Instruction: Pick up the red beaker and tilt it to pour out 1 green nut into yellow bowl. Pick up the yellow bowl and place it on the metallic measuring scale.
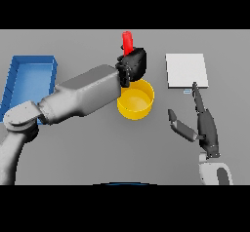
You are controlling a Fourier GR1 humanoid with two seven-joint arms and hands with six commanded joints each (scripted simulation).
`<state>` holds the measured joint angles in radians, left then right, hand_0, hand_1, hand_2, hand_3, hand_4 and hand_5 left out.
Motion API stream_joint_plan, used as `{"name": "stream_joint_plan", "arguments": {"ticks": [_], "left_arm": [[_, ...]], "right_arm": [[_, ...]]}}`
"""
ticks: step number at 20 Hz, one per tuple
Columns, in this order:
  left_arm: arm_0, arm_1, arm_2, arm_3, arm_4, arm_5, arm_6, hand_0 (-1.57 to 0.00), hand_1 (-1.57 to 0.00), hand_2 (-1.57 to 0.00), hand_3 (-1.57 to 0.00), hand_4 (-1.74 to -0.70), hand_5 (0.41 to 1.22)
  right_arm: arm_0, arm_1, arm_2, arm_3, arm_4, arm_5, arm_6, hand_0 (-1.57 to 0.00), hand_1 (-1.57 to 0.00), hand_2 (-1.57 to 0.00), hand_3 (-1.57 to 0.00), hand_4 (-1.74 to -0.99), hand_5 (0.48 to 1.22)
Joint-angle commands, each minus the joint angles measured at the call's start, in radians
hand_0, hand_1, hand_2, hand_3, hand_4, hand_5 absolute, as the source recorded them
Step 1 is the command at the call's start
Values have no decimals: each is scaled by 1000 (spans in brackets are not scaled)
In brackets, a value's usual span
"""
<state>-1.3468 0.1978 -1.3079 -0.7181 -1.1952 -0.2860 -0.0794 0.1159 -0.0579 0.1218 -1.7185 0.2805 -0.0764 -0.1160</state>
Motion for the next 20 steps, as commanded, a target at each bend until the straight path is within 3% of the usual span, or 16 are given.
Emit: {"name": "stream_joint_plan", "arguments": {"ticks": [1,3,6,9,11,15,17,20], "left_arm": [[-9,-6,-18,10,-9,12,-12,-1571,-1571,-1571,-1571,-1722,1221],[-30,-23,-35,24,-9,11,-22,-1571,-1571,-1571,-1571,-1720,1221],[-124,-1,-30,61,7,18,-77,-1571,-1571,-1571,-1571,-1721,1221],[-215,36,-16,117,16,58,-80,-1571,-1571,-1571,-1571,-1725,1221],[-268,79,28,172,53,109,-85,-1571,-1571,-1571,-1179,-1731,1221],[-360,121,212,355,218,129,-13,-1571,-1571,-1571,-1410,-1729,1221],[-370,162,357,426,370,136,24,-1571,-1571,-1571,-1468,-1734,1221],[-358,233,546,516,580,167,97,-1571,-1571,-1571,-1402,-1737,1221]], "right_arm": [[-7,8,-4,4,-17,5,10,1,1,1,1,-1154,634],[-15,-1,-14,-7,-30,10,21,1,1,1,1,-1154,635],[-10,8,-9,0,-35,14,2,1,1,1,1,-1157,638],[-23,4,-9,5,-30,13,-10,1,1,1,1,-1154,654],[-23,10,2,14,-18,10,-13,1,1,1,1,-1160,660],[-11,19,6,22,-30,18,-34,1,1,1,1,-1156,658],[-23,7,1,21,-9,2,-14,1,1,1,1,-1146,641],[-38,3,9,24,16,-7,-3,1,1,1,1,-1142,630]]}}
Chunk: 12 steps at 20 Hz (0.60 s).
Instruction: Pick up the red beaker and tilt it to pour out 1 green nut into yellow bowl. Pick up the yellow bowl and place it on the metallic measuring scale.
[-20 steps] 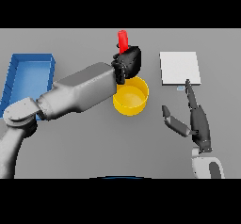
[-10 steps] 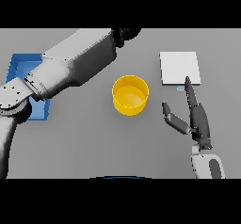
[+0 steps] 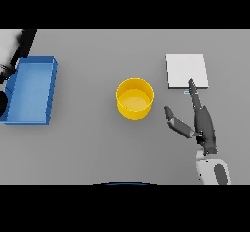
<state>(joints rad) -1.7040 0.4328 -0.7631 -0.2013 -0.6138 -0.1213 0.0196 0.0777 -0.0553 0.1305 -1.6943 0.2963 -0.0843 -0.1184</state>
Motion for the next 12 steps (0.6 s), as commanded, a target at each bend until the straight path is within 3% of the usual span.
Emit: {"name": "stream_joint_plan", "arguments": {"ticks": [1,4,7,10,12], "left_arm": [[14,25,43,20,52,23,15,-1571,-1571,-1571,-1394,-1738,1221],[87,103,166,68,221,78,40,-1571,-1571,-1571,-1480,-1739,1221],[201,153,233,86,349,159,75,-1571,-1571,-1571,-1525,-1740,1221],[292,179,285,85,458,234,192,-1571,-1571,-1571,-1547,-1741,1221],[347,199,325,52,536,265,234,-1571,-1571,-1571,-1556,-1741,1221]], "right_arm": [[2,12,2,8,-22,12,-16,1,1,1,1,-1129,625],[-13,8,-22,15,-90,47,-29,1,1,1,1,-1083,625],[-8,-2,-21,7,-107,68,-24,1,1,1,1,-1106,642],[-11,-9,-17,11,-113,84,-37,1,1,1,1,-1148,663],[-11,-19,-19,17,-106,84,-41,1,1,1,1,-1165,672]]}}
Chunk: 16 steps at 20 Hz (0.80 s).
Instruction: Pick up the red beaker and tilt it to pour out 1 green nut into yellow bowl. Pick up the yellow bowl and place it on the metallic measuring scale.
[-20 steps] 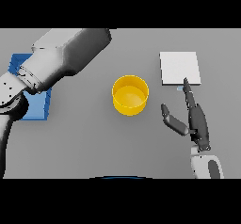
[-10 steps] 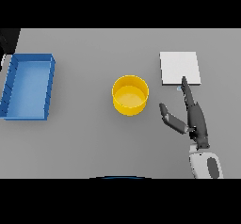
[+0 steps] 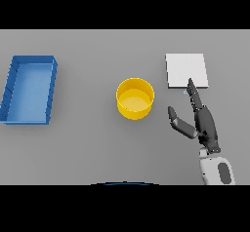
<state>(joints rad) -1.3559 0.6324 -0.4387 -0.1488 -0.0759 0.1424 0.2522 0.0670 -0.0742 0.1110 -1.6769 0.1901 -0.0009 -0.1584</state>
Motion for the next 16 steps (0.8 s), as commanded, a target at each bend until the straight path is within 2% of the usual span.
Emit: {"name": "stream_joint_plan", "arguments": {"ticks": [1,3,5,6,8,10,11,15,16], "left_arm": [[42,1,14,-29,33,18,-2,-1571,-1571,-1571,-1518,-1741,1221],[122,12,26,-86,89,41,56,-1571,-1571,-1571,-1462,-1741,1221],[215,24,43,-192,154,71,92,-1571,-1571,-1571,-1396,-1741,1221],[268,29,46,-254,182,93,104,-1571,-1571,-1571,-1374,-1741,1221],[391,48,43,-407,233,148,159,-1571,-1571,-1571,-1379,-1741,1221],[487,73,31,-551,267,209,233,-1571,-1571,-1571,-1376,-1741,1221],[537,77,27,-608,284,237,233,-1571,-1571,-1571,-1389,-1741,1221],[668,108,-9,-783,325,313,327,-1571,-1571,-1571,-1383,-1741,1221],[695,111,-20,-823,337,329,340,-1571,-1571,-1571,-1385,-1741,1150]], "right_arm": [[-5,-1,1,8,8,-5,-8,1,1,1,1,-1168,680],[-15,0,10,9,22,-8,-4,1,1,1,1,-1188,696],[-9,-4,8,5,26,-11,-11,1,1,1,1,-1192,704],[-15,-1,12,10,28,-9,3,1,1,1,1,-1194,703],[-16,-2,13,15,30,-9,-10,1,1,1,1,-1202,709],[-27,1,14,26,36,-14,4,1,1,1,1,-1205,704],[-25,-3,9,20,33,-16,0,1,1,1,1,-1202,699],[-10,2,13,27,36,-16,-7,1,1,1,1,-1186,687],[-17,6,9,31,29,-16,-1,1,1,1,1,-1177,686]]}}
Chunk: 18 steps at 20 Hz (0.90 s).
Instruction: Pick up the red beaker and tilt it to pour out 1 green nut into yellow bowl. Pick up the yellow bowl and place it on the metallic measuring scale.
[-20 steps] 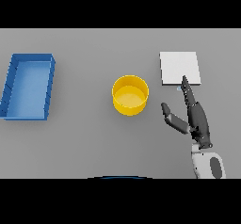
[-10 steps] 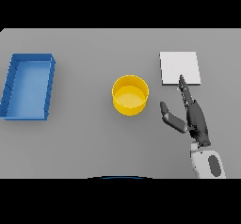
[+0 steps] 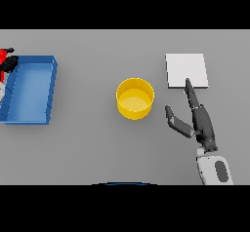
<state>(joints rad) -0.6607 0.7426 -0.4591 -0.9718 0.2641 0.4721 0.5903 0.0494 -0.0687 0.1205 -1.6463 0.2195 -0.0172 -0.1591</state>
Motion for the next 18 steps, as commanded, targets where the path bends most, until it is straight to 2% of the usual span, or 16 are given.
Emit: {"name": "stream_joint_plan", "arguments": {"ticks": [1,3,4,5,6,7,8,10,13,15,18], "left_arm": [[25,7,-13,-36,10,12,16,-1571,-1571,-1571,-1384,-1741,1076],[42,31,-51,-51,77,-9,19,-1571,-1571,-1571,-1366,-1735,955],[57,57,-72,-89,101,-32,19,-1571,-1571,-1571,-1407,-1661,888],[67,72,-88,-129,119,-49,17,-1571,-1571,-1571,-1368,-1493,827],[76,91,-106,-163,113,-83,-6,-1571,-1545,-1489,-1238,-1311,774],[82,109,-108,-169,120,-127,-41,-1495,-1380,-1311,-1098,-1155,740],[93,119,-102,-190,147,-178,-75,-1253,-1104,-1049,-884,-1031,714],[107,138,-95,-207,185,-248,-85,-802,-706,-671,-565,-870,682],[86,160,-132,-197,138,-282,-52,-410,-361,-343,-289,-762,651],[77,129,-145,-161,114,-269,-70,-262,-231,-219,-185,-741,648],[64,118,-150,-141,88,-241,-78,-134,-118,-112,-94,-715,647]], "right_arm": [[-7,-1,0,-3,-1,1,6,1,1,1,1,-1170,683],[12,-3,7,-12,-1,10,-8,1,1,1,1,-1168,679],[-2,-4,1,-15,-3,5,3,1,1,1,1,-1165,678],[-5,3,8,-13,7,-3,9,1,1,1,1,-1165,675],[-4,-5,1,-6,8,-5,11,1,1,1,1,-1163,671],[-3,-14,-7,0,-2,3,7,1,1,1,1,-1159,669],[-16,-8,0,4,3,2,6,1,1,1,1,-1161,669],[-9,-6,-3,3,-5,3,-5,1,1,1,1,-1156,673],[1,-11,1,-17,-7,10,-13,1,1,1,1,-1145,685],[-2,-10,3,-16,1,5,0,1,1,1,1,-1156,690],[1,-13,5,-18,9,3,7,1,1,1,1,-1173,688]]}}
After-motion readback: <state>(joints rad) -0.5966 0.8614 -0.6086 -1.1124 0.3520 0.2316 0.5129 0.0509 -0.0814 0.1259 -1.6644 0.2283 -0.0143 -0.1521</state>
